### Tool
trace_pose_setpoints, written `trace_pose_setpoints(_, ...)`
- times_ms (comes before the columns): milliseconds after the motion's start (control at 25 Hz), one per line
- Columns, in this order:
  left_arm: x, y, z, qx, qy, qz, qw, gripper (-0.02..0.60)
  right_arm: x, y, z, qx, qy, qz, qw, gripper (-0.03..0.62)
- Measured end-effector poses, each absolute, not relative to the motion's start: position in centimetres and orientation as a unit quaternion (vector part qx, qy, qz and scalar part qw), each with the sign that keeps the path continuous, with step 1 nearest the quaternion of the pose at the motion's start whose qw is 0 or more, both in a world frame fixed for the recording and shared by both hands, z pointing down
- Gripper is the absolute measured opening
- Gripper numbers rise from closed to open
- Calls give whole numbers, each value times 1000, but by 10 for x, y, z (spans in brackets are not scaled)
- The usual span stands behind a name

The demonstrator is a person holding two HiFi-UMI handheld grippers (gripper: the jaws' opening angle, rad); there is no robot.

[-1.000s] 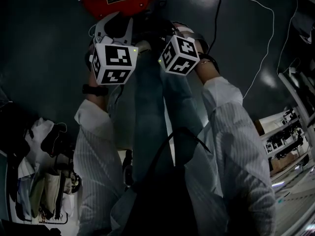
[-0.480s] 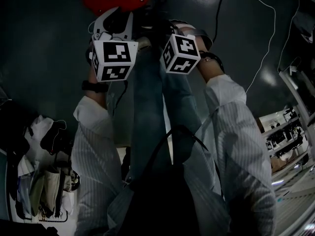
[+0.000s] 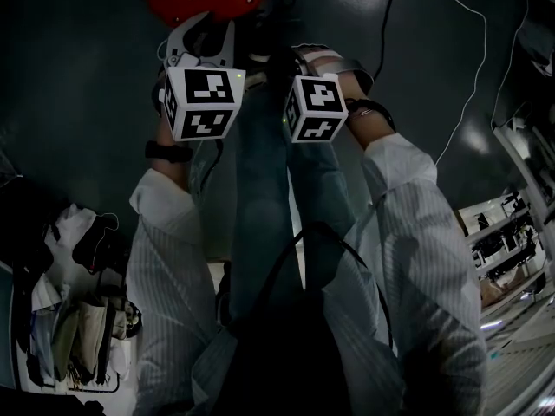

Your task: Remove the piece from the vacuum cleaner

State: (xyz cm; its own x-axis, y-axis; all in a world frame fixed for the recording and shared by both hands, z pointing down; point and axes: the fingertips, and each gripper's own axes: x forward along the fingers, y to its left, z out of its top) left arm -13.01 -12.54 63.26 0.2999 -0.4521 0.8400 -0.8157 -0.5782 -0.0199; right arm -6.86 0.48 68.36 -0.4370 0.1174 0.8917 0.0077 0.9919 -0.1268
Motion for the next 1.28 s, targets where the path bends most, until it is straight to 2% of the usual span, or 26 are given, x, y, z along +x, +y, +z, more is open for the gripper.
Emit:
trace_pose_setpoints(320, -130, -125, 636, 775, -411, 430, 213, 103, -68, 23, 687, -74, -845, 53, 528, 52)
trace_pose_setpoints(440, -130, -125, 636, 773, -414, 431, 214, 103, -65, 57, 687, -122, -839, 52, 528, 26)
trace_pose_setpoints(680, -130, -124, 628, 768, -423, 417, 240, 103, -51, 54, 673, 22, -844, 202, 497, 28)
trace_pose_setpoints(800, -134, -126, 582, 767, -453, 375, 256, 103, -45, 45, 636, 62, -849, 238, 467, 28)
trace_pose_setpoints(1000, -154, -123, 459, 765, -506, 295, 266, 99, -30, 18, 531, 138, -862, 271, 406, 28)
trace_pose_setpoints(1120, -161, -120, 386, 765, -520, 276, 260, 36, -26, 1, 456, 182, -873, 284, 353, 28)
trace_pose_setpoints(1280, -175, -113, 292, 752, -548, 294, 219, 5, -20, -21, 342, 256, -881, 287, 276, 29)
